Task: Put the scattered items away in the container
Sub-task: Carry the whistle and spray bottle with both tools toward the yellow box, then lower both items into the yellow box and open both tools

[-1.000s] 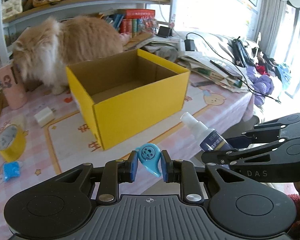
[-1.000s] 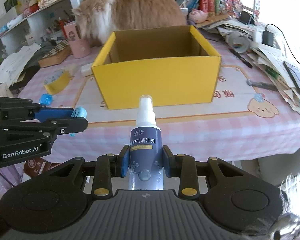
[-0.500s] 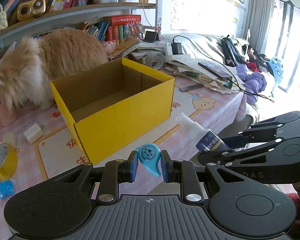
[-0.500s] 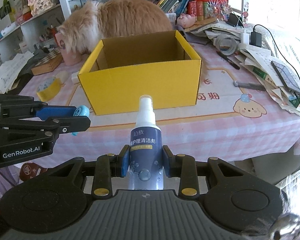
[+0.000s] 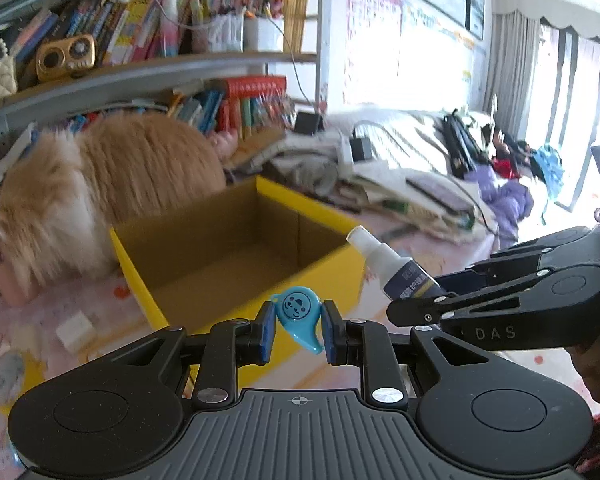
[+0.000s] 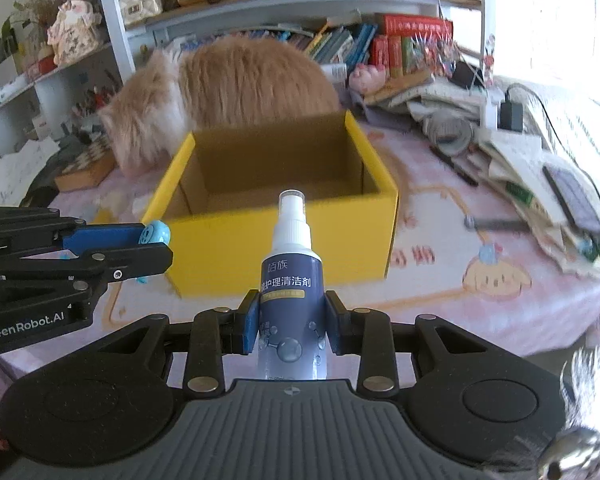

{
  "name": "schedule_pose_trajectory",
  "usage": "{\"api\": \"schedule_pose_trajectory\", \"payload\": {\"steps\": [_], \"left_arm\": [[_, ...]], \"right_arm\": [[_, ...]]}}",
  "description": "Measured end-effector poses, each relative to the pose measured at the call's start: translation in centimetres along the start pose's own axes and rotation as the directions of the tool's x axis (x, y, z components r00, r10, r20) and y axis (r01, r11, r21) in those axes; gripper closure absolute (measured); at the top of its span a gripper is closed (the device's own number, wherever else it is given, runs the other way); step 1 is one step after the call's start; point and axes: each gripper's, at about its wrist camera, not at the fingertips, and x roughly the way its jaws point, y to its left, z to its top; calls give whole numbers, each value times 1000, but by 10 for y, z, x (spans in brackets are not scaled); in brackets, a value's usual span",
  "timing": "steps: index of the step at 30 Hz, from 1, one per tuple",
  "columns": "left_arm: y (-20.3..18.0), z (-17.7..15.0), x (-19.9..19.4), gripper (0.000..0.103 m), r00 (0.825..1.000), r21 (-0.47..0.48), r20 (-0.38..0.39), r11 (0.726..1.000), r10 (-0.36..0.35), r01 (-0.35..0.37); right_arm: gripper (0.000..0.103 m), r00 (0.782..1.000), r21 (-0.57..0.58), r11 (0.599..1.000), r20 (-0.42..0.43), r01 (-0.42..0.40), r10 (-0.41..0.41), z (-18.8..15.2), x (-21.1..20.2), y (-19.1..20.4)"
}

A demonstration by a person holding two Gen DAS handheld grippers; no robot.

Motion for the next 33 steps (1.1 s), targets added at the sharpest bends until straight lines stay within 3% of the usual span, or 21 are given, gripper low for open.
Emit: {"api": "schedule_pose_trajectory", "payload": {"steps": [7, 15, 26, 33], "left_arm": [[27, 33, 22, 80, 999, 0, 49, 1000, 5, -5], [58, 59, 57, 80, 999, 13, 49, 1000, 10, -10], [99, 61, 126, 80, 999, 20, -40, 1000, 10, -10], [110, 50, 163, 80, 993, 74, -106, 997, 46, -38]], "right_arm": [[72, 998, -42, 999, 62, 0, 2, 52, 18, -1], [72, 998, -77, 997, 55, -2, 6, 98, 64, -1], [72, 997, -89, 996, -72, 33, -39, 128, 155, -7], [72, 982, -172, 984, -171, 46, -76, 129, 205, -13]]}}
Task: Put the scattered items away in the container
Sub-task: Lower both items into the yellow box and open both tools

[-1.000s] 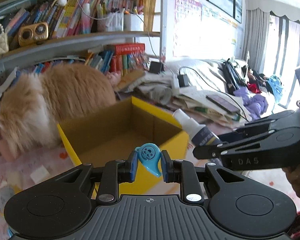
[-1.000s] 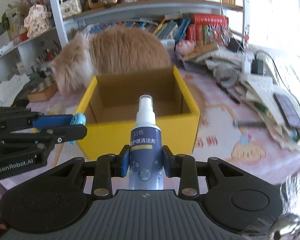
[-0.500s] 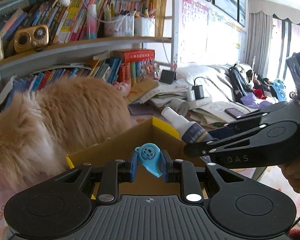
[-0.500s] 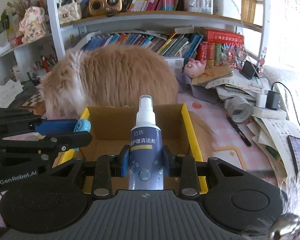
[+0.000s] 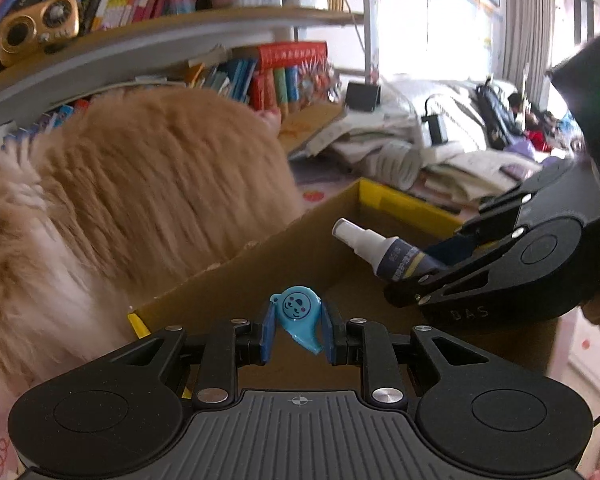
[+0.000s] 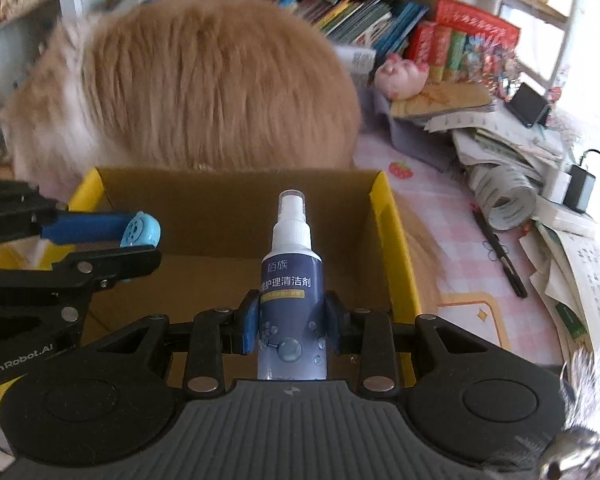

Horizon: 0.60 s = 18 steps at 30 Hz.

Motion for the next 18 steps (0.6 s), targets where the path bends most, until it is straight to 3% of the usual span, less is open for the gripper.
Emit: {"api": "schedule_pose_trajectory", "payload": {"steps": [9, 18], "left_arm": [[2, -10, 22, 80, 998, 36, -67, 999, 6, -4], [7, -11, 20, 77, 996, 22, -83, 999, -21, 23]], "right_arm": [[72, 994, -67, 998, -106, -12, 5, 1, 39, 6], [72, 991, -59, 998, -136, -28, 19, 4, 43, 4]]}}
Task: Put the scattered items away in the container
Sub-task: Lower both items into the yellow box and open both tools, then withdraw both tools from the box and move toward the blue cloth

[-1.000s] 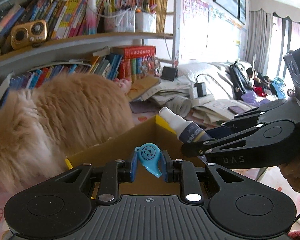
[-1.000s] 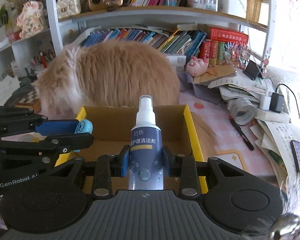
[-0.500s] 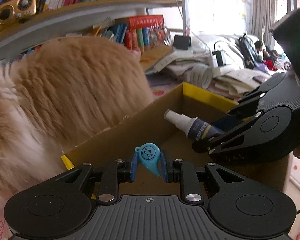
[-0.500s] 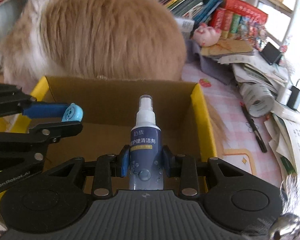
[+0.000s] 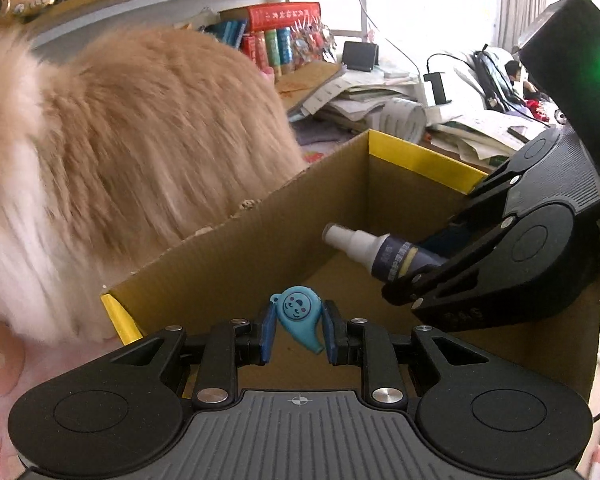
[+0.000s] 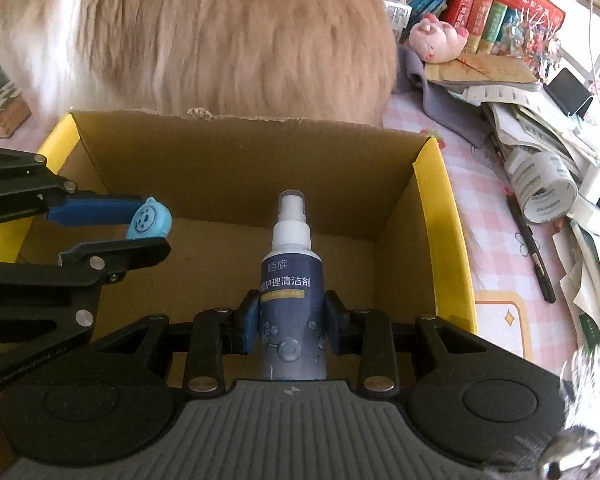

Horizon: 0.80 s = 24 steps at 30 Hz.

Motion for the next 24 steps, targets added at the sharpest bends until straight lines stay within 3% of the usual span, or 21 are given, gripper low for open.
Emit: {"api": "schedule_pose_trajectory", "payload": {"steps": [3, 4, 7, 15, 24], "left_arm": [[-1, 2, 1, 68, 1000, 13, -10, 1000, 4, -4], [-1, 2, 1, 66, 1000, 17, -12, 1000, 7, -7], [-2, 3, 0, 59, 1000, 31, -13, 999, 17, -17], [2, 5, -7, 20, 993, 15, 6, 993, 116, -116], [-8, 2, -39, 14, 992, -9, 77, 995, 96, -95]], "right_arm": [[64, 1000, -5, 1000, -9, -6, 6, 1, 0, 1], [52, 1000, -6, 1000, -3, -4, 3, 2, -1, 1], [53, 1000, 2, 1000, 7, -1, 1, 2, -3, 0], [53, 999, 31, 999, 36, 4, -5, -1, -9, -1], [41, 989, 120, 992, 139, 25, -42, -10, -42, -5]]}}
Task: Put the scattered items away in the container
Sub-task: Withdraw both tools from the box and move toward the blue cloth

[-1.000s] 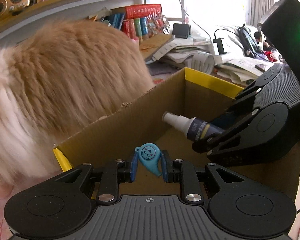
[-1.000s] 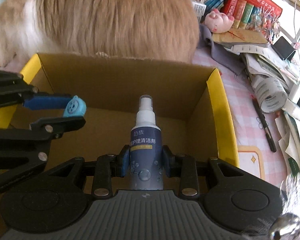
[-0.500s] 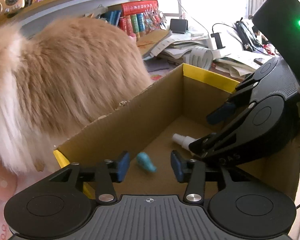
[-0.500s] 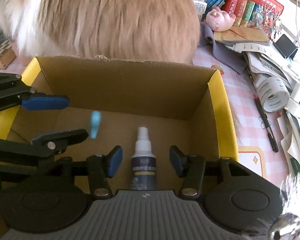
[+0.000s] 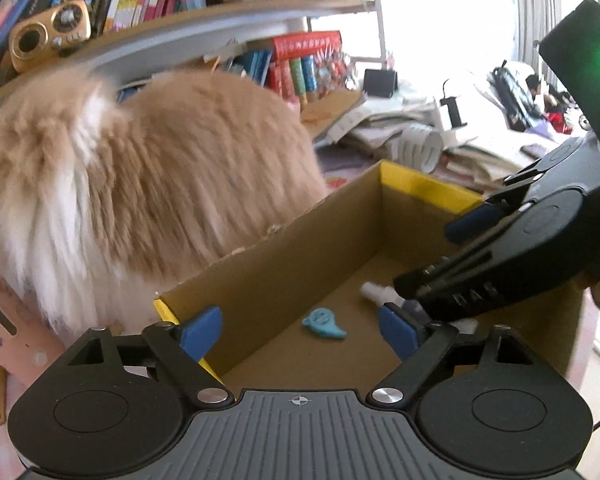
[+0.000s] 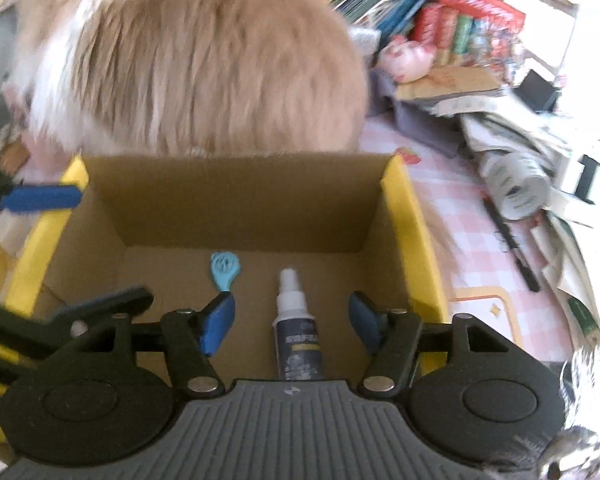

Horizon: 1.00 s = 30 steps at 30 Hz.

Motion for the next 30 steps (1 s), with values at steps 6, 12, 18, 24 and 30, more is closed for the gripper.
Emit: {"api": "schedule_pose_trajectory", "payload": {"steps": [6, 12, 18, 24, 30], "left_arm": [[-16, 3, -26, 14, 999, -3, 45, 1000, -3, 3], [-32, -2, -55, 13, 996, -40, 83, 999, 16, -12], [-43, -15, -89, 13, 988, -137, 138, 989, 71, -52], [-58, -29, -117, 12, 982, -181, 160, 981, 100, -70], [-78, -52, -133, 11, 988, -161, 121, 984, 96, -76]], "right_arm": [[41, 995, 78, 997, 98, 10, -18, -9, -37, -8], [41, 987, 109, 994, 155, 18, -35, -29, -73, -15], [41, 976, 108, 994, 213, 32, -54, -56, -111, -17], [40, 966, 116, 992, 249, 41, -69, -89, -144, -17], [39, 965, 124, 991, 249, 54, -84, -122, -165, -14]]}}
